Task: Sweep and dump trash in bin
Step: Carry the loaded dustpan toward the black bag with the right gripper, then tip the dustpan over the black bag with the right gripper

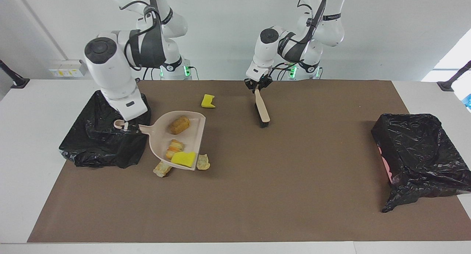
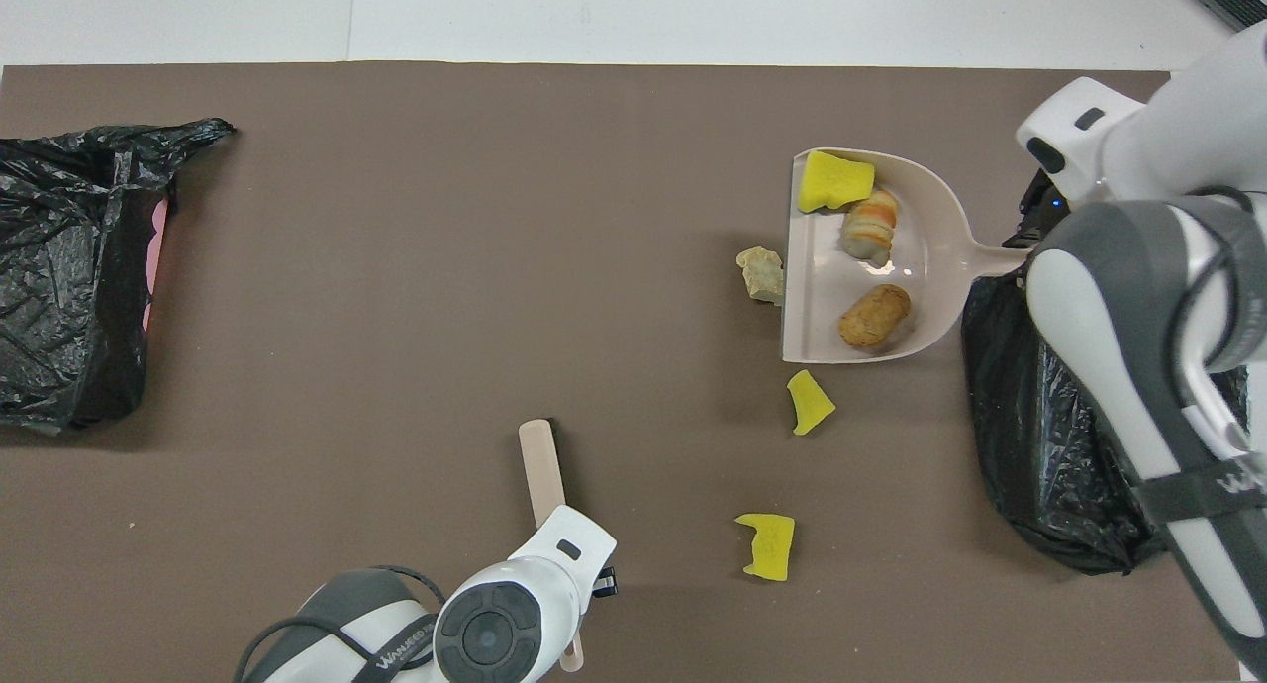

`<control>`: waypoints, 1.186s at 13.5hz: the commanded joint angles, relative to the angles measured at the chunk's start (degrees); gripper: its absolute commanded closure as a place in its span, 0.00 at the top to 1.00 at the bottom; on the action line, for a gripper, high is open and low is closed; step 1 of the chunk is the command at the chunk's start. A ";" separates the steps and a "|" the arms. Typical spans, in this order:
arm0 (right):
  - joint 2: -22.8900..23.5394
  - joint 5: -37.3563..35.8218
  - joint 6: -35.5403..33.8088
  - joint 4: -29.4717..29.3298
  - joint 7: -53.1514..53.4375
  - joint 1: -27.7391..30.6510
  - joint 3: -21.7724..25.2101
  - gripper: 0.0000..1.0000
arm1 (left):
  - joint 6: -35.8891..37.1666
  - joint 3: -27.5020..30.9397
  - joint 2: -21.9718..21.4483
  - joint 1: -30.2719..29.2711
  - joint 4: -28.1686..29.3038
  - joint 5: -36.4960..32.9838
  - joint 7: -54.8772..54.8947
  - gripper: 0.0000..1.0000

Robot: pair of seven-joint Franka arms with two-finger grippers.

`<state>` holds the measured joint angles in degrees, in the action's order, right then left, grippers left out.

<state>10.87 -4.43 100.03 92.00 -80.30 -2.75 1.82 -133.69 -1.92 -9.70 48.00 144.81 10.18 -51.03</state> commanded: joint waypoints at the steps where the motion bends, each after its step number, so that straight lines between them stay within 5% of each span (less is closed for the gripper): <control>1: -8.03 1.53 -1.94 6.68 -5.38 6.58 -0.58 0.00 | 4.20 0.25 0.38 -4.74 -3.29 -0.95 0.31 1.00; 5: -12.97 0.92 -0.63 13.37 -14.08 18.10 -0.32 0.00 | 10.35 0.43 0.47 -10.02 -11.02 -1.57 1.62 1.00; 8: -16.40 -2.67 4.46 18.64 -20.49 24.70 -0.23 0.00 | 17.65 0.61 0.73 -18.96 -18.14 -1.48 16.95 1.00; 12: -20.62 -14.44 16.04 27.07 -20.25 26.83 -0.23 0.00 | 22.49 0.69 2.75 -29.25 -24.82 -1.57 34.19 1.00; 16: -23.08 -22.61 16.69 31.21 -17.45 25.25 -0.50 0.00 | 36.89 0.69 7.49 -39.54 -38.69 -1.66 54.42 1.00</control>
<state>-8.93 -23.51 115.08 119.28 -99.93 22.85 1.89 -103.38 -0.51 -5.98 12.01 113.85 9.26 -2.38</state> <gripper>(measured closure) 0.678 0.000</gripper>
